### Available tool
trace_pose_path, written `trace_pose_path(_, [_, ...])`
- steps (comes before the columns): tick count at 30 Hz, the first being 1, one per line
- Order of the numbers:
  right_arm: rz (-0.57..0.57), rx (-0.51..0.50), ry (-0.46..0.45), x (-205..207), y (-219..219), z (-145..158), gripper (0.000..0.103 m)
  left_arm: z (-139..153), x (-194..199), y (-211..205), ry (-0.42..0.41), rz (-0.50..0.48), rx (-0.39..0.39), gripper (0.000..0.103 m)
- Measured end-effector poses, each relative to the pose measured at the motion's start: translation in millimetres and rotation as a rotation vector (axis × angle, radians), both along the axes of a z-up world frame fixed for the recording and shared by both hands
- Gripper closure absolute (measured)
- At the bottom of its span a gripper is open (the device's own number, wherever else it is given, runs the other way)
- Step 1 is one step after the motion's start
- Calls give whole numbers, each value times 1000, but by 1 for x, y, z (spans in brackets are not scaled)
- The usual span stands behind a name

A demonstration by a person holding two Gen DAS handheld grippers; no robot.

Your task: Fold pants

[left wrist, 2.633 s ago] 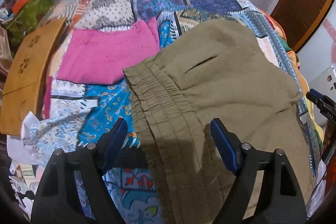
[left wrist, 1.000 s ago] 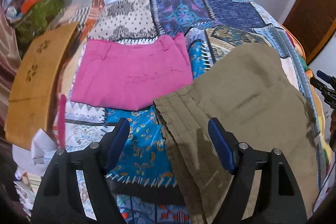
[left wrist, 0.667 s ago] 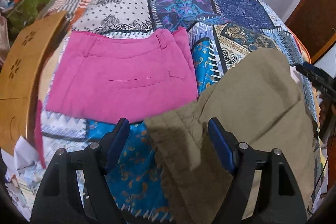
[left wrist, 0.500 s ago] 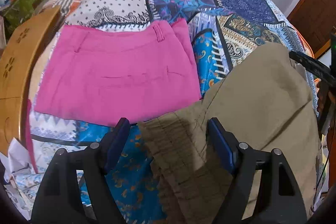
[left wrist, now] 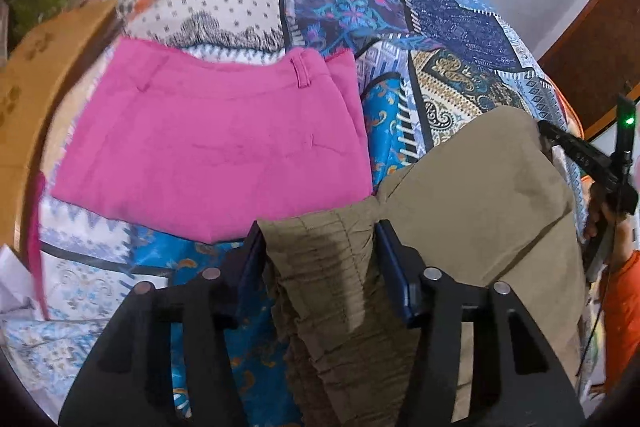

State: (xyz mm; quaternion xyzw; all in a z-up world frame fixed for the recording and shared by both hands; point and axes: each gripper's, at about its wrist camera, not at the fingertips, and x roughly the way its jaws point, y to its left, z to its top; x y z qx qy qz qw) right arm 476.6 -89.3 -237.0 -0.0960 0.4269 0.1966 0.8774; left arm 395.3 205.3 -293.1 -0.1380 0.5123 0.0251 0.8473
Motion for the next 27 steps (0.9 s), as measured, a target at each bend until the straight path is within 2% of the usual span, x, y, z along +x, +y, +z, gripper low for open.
trace_pose_path(4, [8, -26, -64, -5, -2, 21, 99, 27, -4, -5, -43, -6, 90, 52])
trace_pose_path(7, [14, -45, -131, -13, -4, 49, 100, 56, -8, -10, -94, -16, 143, 53])
trace_pose_path(15, [-21, -3, -259, -41, -18, 129, 100, 137, -35, -31, -243, -39, 209, 53])
trace_pose_path(19, [-24, 20, -289, -67, -33, 157, 100, 157, -57, -41, -278, -64, 228, 53])
trace_pose_path(27, [-6, 59, -291, -134, -64, 174, 100, 170, -111, -63, -291, -114, 251, 53])
